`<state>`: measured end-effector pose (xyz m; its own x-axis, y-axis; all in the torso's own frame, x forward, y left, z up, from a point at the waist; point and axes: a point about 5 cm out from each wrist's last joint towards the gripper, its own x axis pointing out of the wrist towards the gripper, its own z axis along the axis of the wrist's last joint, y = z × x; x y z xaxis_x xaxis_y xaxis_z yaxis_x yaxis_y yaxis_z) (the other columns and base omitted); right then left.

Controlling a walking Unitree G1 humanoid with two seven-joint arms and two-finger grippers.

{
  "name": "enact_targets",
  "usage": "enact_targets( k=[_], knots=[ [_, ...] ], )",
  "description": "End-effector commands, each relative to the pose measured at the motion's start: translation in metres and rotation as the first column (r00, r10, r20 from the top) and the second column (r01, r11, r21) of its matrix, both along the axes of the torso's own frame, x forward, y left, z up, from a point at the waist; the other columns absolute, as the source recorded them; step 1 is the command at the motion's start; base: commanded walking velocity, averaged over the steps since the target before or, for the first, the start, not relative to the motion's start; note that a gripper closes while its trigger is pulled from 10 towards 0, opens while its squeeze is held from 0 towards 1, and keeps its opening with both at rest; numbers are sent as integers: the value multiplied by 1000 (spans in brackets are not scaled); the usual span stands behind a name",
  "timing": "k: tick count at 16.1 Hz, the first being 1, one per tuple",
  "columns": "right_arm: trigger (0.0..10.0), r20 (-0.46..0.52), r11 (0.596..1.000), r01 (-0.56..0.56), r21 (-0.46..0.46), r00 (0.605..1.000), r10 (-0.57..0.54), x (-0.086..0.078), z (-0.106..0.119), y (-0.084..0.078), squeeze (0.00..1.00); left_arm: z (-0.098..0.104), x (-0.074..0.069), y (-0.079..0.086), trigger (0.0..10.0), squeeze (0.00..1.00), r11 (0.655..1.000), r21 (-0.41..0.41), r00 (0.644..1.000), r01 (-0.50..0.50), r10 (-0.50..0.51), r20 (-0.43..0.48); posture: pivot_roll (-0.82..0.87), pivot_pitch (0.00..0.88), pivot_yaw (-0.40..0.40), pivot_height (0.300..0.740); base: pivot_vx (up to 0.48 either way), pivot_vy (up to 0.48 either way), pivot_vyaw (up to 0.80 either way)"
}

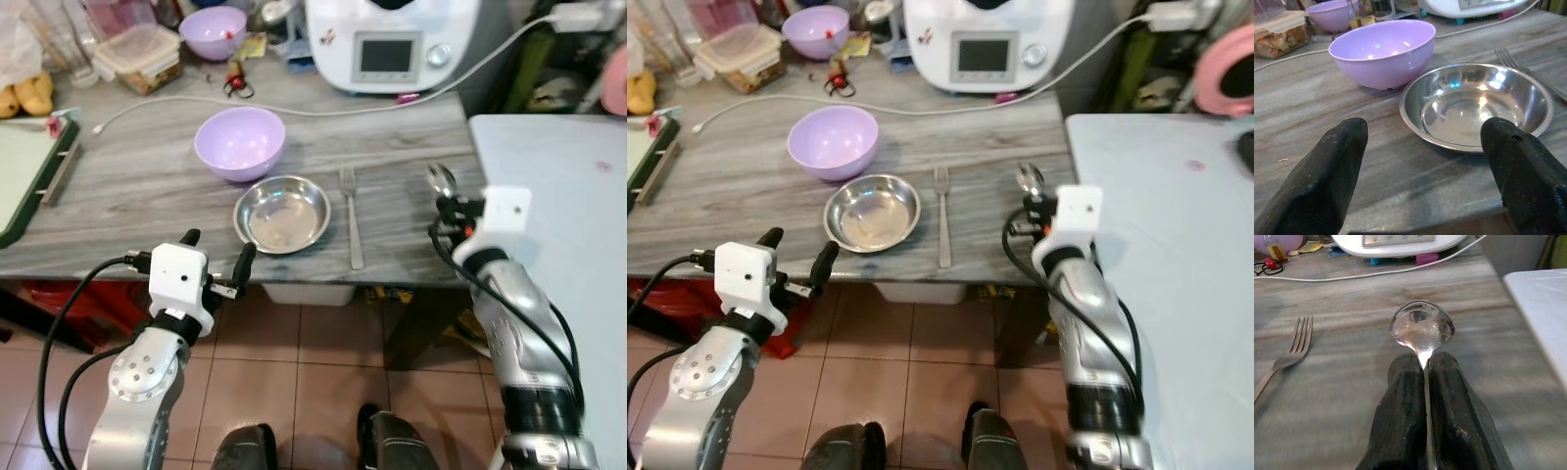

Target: Setting the table

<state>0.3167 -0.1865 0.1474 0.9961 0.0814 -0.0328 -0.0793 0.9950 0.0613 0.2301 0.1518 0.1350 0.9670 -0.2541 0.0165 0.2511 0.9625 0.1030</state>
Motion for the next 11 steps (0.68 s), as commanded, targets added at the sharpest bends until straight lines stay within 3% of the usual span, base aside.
enact_targets(
  k=[1,3,6,7,8,11],
  knots=[
    [10000,3,1000,-20,3,1000,20,4,1,3,0,3,-3,1,10000,0,1000,18,1000,6,-6,-2,110,221,89,740,0,0,0],
    [10000,-14,999,-31,20,999,31,12,1,12,0,3,-4,0,10000,0,1000,17,1000,14,-14,-13,117,229,94,740,0,0,0],
    [10000,-91,999,-11,-41,996,8,12,-7,17,0,5,-5,-1,10000,0,1000,15,1000,21,-21,-19,116,232,92,740,0,0,0],
    [10000,-97,997,-12,-71,995,5,10,-9,16,271,5,-5,-1,10000,0,1000,14,1000,22,-21,-20,113,232,91,740,0,0,0],
    [10000,-95,990,-16,-140,995,2,8,-11,16,1000,5,-5,-2,10000,0,1000,12,999,25,-24,-23,109,233,91,740,0,0,0],
    [10000,-106,986,-1,-169,994,-17,5,-12,12,1000,5,-4,-3,10000,0,1000,10,999,29,-29,-25,105,233,87,740,0,0,0]
  ],
)
